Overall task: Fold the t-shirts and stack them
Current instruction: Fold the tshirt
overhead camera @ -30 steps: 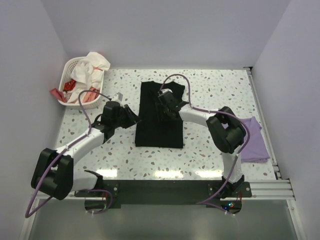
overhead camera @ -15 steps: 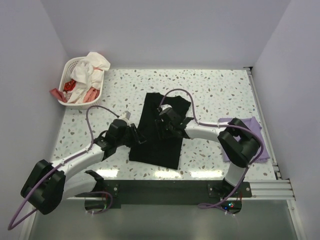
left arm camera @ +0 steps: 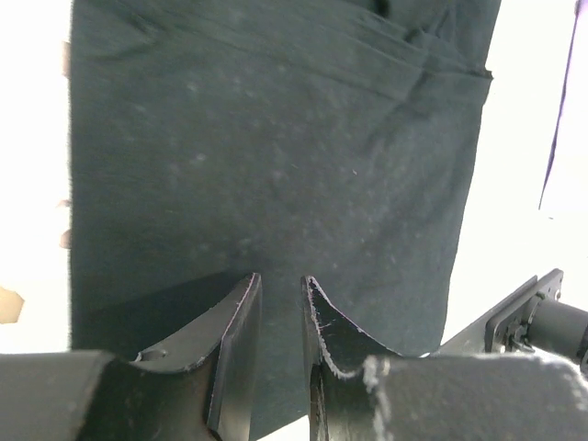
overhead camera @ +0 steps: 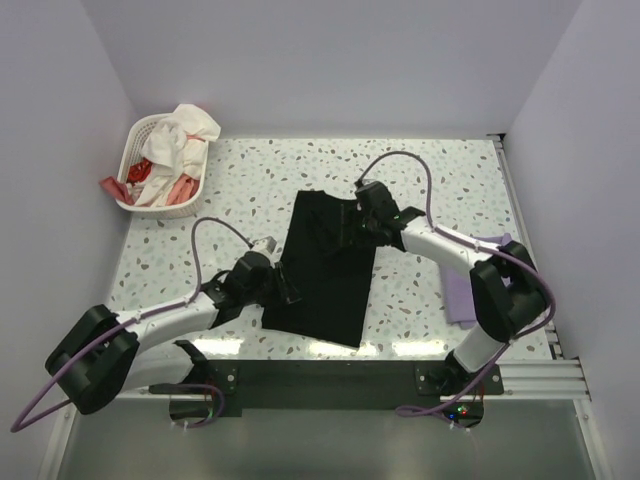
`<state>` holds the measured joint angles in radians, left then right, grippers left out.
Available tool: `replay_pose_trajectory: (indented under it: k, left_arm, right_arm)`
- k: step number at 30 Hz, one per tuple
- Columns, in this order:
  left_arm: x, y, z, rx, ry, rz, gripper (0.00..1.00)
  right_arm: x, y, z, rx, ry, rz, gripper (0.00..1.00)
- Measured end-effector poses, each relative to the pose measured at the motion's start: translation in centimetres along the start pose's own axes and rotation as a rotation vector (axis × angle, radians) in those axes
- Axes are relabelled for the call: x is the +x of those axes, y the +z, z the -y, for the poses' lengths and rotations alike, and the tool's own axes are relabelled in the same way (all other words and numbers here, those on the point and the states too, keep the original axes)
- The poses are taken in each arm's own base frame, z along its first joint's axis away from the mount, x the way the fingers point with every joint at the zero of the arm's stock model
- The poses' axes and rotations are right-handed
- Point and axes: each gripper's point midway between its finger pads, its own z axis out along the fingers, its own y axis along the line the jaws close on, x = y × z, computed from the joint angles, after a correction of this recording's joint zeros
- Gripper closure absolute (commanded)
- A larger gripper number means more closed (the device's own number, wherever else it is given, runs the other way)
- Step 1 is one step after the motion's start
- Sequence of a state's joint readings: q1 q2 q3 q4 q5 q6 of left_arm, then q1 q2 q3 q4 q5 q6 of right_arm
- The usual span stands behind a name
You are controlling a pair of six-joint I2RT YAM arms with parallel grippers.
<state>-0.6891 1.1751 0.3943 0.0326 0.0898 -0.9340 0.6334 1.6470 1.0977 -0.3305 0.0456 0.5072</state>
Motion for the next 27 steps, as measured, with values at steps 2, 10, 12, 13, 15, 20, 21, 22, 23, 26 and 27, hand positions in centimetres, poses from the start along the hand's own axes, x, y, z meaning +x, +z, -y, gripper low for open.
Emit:
replay_pose_trajectory:
  k: [2,10,12,13,15,20,21,22,23,26,27]
  left_arm:
    - [0.4,0.1,0.3,0.006,0.007,-0.004,0.72]
    - [2.7,0.7,-0.1,-0.009,0.014,-0.047,0.73]
    - [3.0,0.8,-0.2,-0.011,0.011,-0.05,0.73]
    - [3.0,0.8,-0.2,-0.009,0.011,-0.048,0.73]
    - [3.0,0.9,-0.1,-0.007,0.01,-0.044,0.73]
    - [2.9,0.9,-0.1,-0.007,0.005,-0.038,0.73]
    - [2.9,0.9,-0.1,-0.006,0.005,-0.037,0.73]
    - [2.9,0.9,-0.1,-0.007,0.005,-0.038,0.73]
    - [2.9,1.0,-0.1,-0.007,0.004,-0.038,0.73]
    - [2.9,1.0,0.0,-0.007,-0.001,-0.037,0.73]
    - [2.9,1.0,0.0,-0.007,-0.003,-0.037,0.73]
  right_arm:
    - [-1.5,0.1,1.4,0.016,0.057,0.023,0.4]
    - [-0.8,2.3,0.5,-0.033,0.112,-0.037,0.46]
    - [-0.4,2.7,0.1,-0.048,0.122,-0.05,0.48]
    - [-0.3,2.8,-0.2,-0.062,0.128,-0.055,0.51]
    - [-0.3,3.1,-0.5,-0.077,0.14,-0.058,0.54]
    - [-0.2,3.7,-1.3,-0.117,0.163,-0.067,0.64]
    - [-0.1,3.8,-1.4,-0.123,0.167,-0.068,0.67]
    - [-0.1,3.9,-1.5,-0.129,0.17,-0.07,0.72]
    - [0.0,4.0,-1.6,-0.136,0.173,-0.077,0.76]
    - [0.2,4.1,-2.1,-0.152,0.178,-0.083,0.86]
    - [0.4,4.2,-2.4,-0.163,0.177,-0.088,0.88]
